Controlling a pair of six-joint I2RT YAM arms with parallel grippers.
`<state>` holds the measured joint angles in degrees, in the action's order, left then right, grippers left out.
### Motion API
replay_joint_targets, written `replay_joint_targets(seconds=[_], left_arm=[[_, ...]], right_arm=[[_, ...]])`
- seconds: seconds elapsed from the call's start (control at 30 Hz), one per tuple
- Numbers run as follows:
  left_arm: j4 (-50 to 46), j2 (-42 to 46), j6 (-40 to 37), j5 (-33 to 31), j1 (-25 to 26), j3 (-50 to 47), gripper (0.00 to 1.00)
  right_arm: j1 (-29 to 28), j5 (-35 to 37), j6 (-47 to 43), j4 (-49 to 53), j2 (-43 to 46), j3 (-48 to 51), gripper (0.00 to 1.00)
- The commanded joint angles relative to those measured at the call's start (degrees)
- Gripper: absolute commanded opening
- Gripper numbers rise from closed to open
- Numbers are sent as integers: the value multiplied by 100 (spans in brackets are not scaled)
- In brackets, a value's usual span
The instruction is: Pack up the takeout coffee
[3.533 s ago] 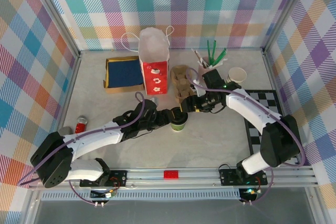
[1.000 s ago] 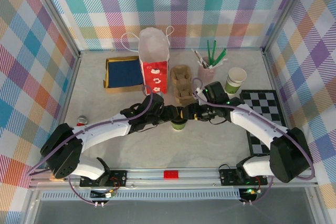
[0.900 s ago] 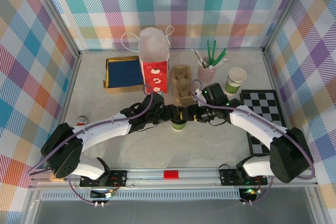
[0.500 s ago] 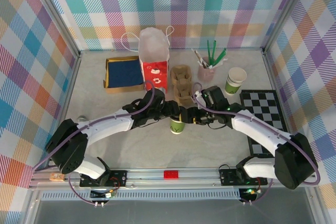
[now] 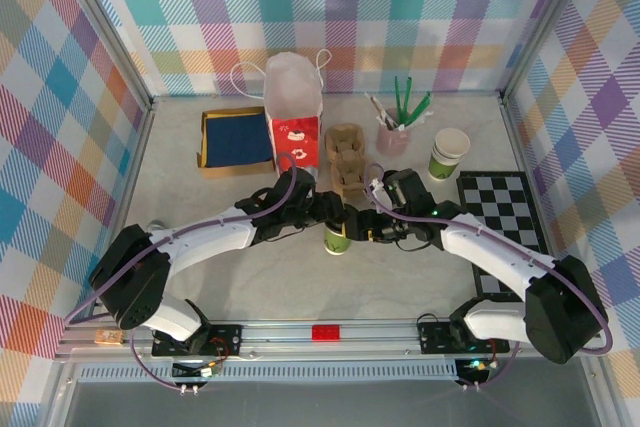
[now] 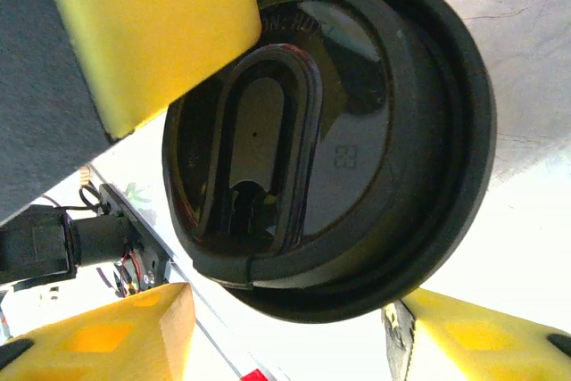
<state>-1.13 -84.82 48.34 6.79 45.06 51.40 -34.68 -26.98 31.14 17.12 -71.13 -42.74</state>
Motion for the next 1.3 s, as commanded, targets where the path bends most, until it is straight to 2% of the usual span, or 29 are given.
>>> replay_joint_targets(seconds=[0.0, 0.3, 0.53, 0.7, 0.87, 1.03, 1.17, 1.27], left_arm=[[28, 273, -36, 2, -15, -163, 48], [8, 472, -49, -53, -19, -381, 52], [-265, 745, -144, -215, -23, -396, 58], [-503, 959, -230, -360, -23, -362, 60], [-930, 1341, -322, -523, -42, -296, 61], [-1380, 1731, -213, -555, -20, -387, 61], [-1809, 1991, -83, -838, 236, -542, 61], [-1746, 2013, 88, -864, 366, -669, 61]], right_arm=[[-96, 18, 37, -164, 117, 25, 57], [-315, 163, 37, -71, 74, -26, 58], [-539, 356, 90, 118, 189, 14, 67], [-565, 530, 80, 424, 399, -31, 70], [-553, 841, -222, 1149, 616, -402, 70], [-258, 903, -684, 1705, 505, -962, 72], [187, 534, -1036, 1799, 169, -1345, 72], [308, 268, -1304, 1886, -188, -1640, 71]])
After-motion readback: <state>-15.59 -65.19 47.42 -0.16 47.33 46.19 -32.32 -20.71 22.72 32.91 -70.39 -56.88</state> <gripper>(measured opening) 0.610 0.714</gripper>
